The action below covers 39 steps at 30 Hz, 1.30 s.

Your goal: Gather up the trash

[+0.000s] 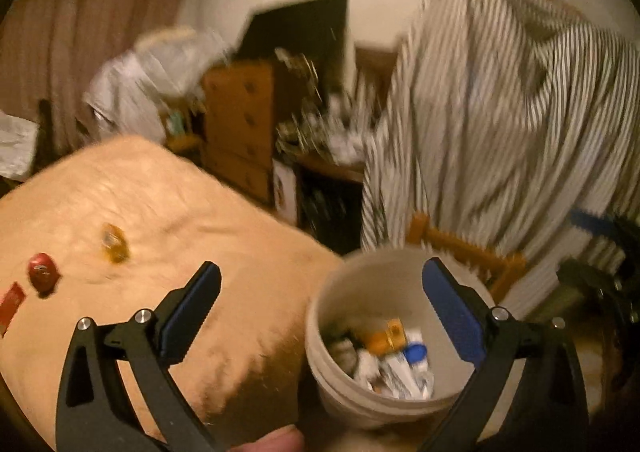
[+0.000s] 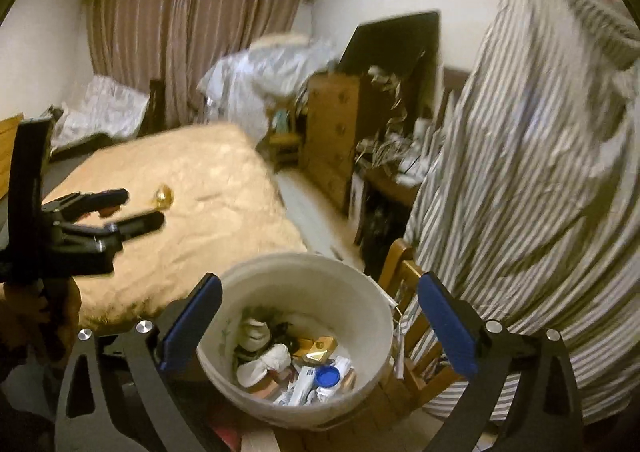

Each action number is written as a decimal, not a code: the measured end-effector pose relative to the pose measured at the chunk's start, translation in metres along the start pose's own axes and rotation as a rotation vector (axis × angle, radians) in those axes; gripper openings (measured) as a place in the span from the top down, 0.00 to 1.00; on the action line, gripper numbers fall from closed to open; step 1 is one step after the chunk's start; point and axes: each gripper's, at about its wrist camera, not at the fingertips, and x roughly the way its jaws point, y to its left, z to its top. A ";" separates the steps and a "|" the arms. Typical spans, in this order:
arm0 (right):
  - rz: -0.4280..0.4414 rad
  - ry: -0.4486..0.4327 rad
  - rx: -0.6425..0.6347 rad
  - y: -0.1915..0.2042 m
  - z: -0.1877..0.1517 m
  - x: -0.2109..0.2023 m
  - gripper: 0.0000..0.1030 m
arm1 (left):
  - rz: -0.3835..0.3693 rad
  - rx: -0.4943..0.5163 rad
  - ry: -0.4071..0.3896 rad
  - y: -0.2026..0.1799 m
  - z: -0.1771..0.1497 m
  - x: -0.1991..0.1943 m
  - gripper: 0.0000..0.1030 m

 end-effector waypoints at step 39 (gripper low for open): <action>0.025 -0.005 0.129 0.015 -0.076 -0.119 0.05 | -0.033 0.056 -0.008 -0.044 -0.045 -0.113 0.05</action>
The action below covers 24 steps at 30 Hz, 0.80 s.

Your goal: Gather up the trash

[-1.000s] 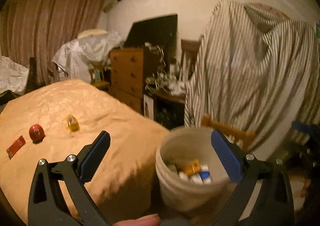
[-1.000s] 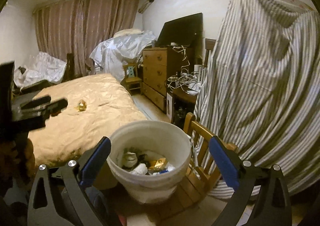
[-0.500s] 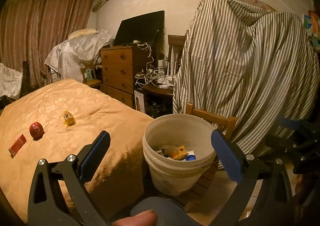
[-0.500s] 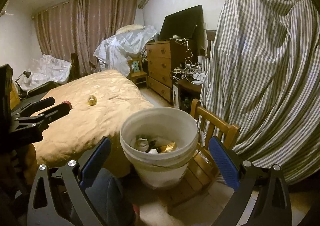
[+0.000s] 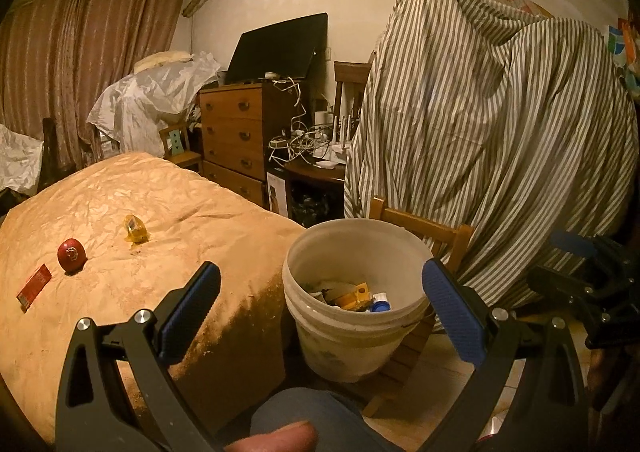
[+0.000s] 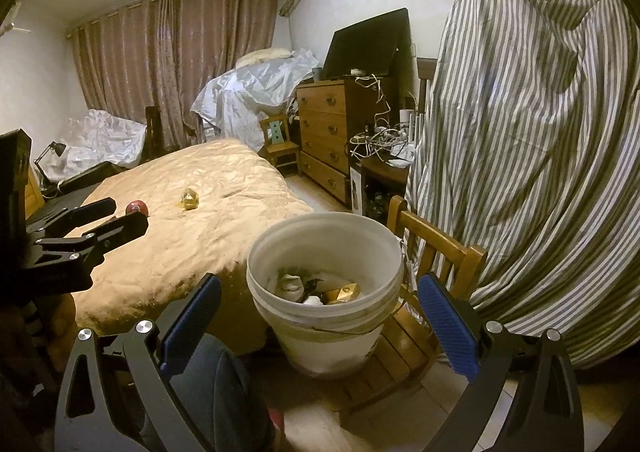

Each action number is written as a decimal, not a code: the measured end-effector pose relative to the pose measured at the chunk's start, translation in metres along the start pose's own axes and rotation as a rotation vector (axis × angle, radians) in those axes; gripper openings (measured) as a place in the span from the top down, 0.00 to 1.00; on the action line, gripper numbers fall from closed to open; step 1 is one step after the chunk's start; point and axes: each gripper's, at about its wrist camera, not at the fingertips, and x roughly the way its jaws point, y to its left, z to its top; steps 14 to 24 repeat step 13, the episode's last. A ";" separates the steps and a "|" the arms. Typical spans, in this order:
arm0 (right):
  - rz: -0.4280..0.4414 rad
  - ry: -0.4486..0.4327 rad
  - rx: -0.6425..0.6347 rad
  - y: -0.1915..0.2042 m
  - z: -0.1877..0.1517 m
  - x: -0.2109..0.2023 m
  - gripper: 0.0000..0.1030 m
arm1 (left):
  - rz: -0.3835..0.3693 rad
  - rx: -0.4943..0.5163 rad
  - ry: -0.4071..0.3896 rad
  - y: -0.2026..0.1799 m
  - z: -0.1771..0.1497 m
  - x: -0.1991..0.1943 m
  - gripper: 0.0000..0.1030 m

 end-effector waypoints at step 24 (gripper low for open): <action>-0.008 -0.015 -0.001 -0.004 -0.001 0.002 0.05 | 0.004 0.017 0.054 -0.005 -0.004 0.016 0.05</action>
